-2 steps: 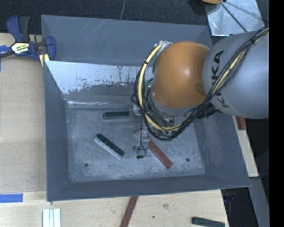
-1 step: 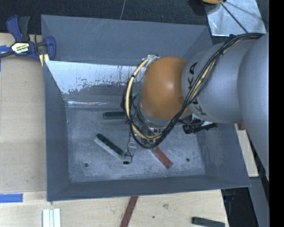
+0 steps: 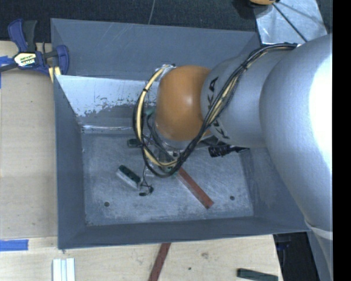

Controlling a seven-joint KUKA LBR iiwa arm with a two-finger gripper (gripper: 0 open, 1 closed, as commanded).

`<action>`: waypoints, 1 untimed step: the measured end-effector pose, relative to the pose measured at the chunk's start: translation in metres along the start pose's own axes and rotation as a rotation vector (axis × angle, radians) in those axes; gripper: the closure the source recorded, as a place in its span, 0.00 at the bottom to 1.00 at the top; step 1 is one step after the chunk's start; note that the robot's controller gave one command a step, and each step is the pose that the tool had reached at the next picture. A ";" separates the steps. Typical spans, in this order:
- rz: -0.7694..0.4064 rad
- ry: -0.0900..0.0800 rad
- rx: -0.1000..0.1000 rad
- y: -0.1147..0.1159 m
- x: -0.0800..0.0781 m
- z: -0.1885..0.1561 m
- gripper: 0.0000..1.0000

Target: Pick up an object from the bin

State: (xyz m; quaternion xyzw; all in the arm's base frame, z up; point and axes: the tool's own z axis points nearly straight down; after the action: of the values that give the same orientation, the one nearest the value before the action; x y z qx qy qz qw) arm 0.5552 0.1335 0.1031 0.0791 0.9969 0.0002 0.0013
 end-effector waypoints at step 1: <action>-0.068 0.000 -0.001 0.005 0.055 0.033 1.00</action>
Offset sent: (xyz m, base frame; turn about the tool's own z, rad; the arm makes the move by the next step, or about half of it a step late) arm 0.0000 0.0000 0.0000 0.0000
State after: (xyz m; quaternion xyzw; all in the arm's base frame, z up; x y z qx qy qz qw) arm 0.5020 0.1467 0.0701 0.0453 0.9990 0.0006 0.0012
